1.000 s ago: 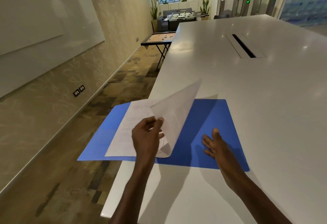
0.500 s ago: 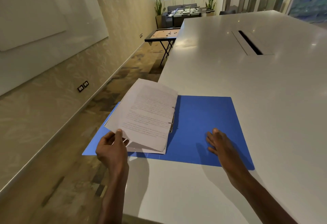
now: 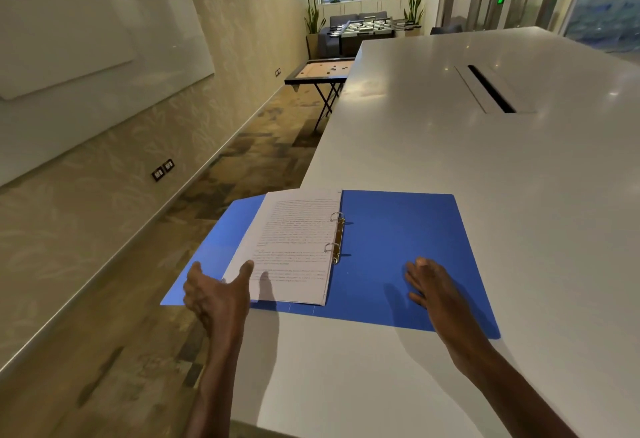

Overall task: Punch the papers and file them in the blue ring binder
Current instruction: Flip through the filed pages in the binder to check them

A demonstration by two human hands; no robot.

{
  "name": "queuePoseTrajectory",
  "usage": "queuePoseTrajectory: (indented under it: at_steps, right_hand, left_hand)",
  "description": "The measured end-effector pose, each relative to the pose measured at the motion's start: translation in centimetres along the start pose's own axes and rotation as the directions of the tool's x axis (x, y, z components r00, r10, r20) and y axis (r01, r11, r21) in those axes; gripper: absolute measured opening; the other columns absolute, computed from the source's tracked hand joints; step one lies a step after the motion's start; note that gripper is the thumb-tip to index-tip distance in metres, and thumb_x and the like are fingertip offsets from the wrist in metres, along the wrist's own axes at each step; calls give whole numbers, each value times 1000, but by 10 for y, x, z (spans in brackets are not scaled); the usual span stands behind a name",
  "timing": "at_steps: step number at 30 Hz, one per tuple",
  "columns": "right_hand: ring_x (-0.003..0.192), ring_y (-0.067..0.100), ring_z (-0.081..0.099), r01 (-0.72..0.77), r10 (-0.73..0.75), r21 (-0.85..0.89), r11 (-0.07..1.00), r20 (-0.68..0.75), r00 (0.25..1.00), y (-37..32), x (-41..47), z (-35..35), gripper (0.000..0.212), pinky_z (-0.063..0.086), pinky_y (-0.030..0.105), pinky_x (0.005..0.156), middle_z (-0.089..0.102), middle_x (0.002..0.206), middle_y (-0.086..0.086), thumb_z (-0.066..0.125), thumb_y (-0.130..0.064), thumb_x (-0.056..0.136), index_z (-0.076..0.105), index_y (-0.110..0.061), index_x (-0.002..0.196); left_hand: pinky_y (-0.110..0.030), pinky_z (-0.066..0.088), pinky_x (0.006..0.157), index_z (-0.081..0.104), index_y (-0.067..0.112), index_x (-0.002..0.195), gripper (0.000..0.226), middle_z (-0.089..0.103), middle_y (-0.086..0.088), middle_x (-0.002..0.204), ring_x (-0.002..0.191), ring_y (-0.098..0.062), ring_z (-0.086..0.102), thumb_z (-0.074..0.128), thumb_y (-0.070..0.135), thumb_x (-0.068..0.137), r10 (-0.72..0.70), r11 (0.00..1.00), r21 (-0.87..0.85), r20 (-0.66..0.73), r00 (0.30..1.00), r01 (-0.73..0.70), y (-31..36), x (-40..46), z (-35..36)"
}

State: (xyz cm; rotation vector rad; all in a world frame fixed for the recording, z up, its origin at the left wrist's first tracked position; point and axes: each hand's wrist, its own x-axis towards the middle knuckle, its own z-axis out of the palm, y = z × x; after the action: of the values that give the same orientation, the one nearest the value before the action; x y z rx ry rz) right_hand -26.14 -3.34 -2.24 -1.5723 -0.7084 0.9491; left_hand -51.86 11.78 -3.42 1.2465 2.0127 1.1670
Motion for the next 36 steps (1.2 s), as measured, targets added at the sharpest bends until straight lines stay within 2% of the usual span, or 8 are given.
queuePoseTrajectory:
  at_steps: [6,9,14,20,25,31,34,36]
  right_hand:
    - [107,9,57,12,-12,1,1000,0,1000,-4,-3,0,96,39,49,109,46,146,1,41,-74,70,31,-19,149]
    - [104,2,58,20,-20,-4,1000,-24,1000,0,0,-2,130,41,48,108,48,143,-3,43,-99,44,33,-21,147]
    - [106,10,57,-4,4,-29,1000,-14,1000,1,0,0,85,40,46,109,46,146,1,41,-64,78,27,-22,150]
    - [128,23,50,-3,-3,-111,994,-55,999,7,3,3,70,37,41,107,45,147,3,39,-55,90,25,-23,151]
    - [133,25,47,6,-13,-140,990,-52,999,7,3,3,86,37,44,109,41,150,3,35,-65,75,23,-24,151]
    - [134,25,45,1,-7,-149,989,-42,999,8,4,3,83,36,45,111,38,152,3,35,-63,79,22,-24,151]
    - [134,25,45,4,-10,-154,988,-37,999,8,4,3,83,36,44,110,38,152,2,36,-62,79,22,-24,151]
    - [134,25,45,3,-10,-159,987,-43,999,8,4,3,85,37,45,111,38,152,2,36,-63,77,23,-24,151]
  left_hand:
    - [-58,29,110,3,9,154,142,30,-26,152,139,-45,28,71,81,52,-49,936,348,258,965,-46,21,1,12]
    - [-56,26,110,-1,11,153,149,29,-28,150,136,-44,28,68,87,45,-79,883,461,325,942,-86,21,0,16]
    - [-57,24,110,-5,12,154,153,23,-25,154,140,-43,24,68,88,43,-134,839,534,389,911,-104,24,2,15]
    - [-56,26,109,-1,7,154,153,21,-25,155,141,-42,23,71,85,44,-153,825,555,396,906,-103,28,4,14]
    - [-57,29,107,7,6,152,145,24,-25,152,138,-42,26,72,83,48,-134,816,567,378,916,-115,29,4,15]
    - [-58,36,104,28,8,142,117,38,-22,143,131,-42,36,79,69,57,-104,847,526,313,944,-81,18,22,8]
    - [-46,49,80,47,6,112,81,57,-17,111,102,-36,54,82,59,62,-68,884,461,278,958,-71,12,32,2]
    - [-37,44,63,52,4,93,55,61,-14,91,81,-31,57,82,45,71,-22,907,413,249,968,-85,10,34,-2]
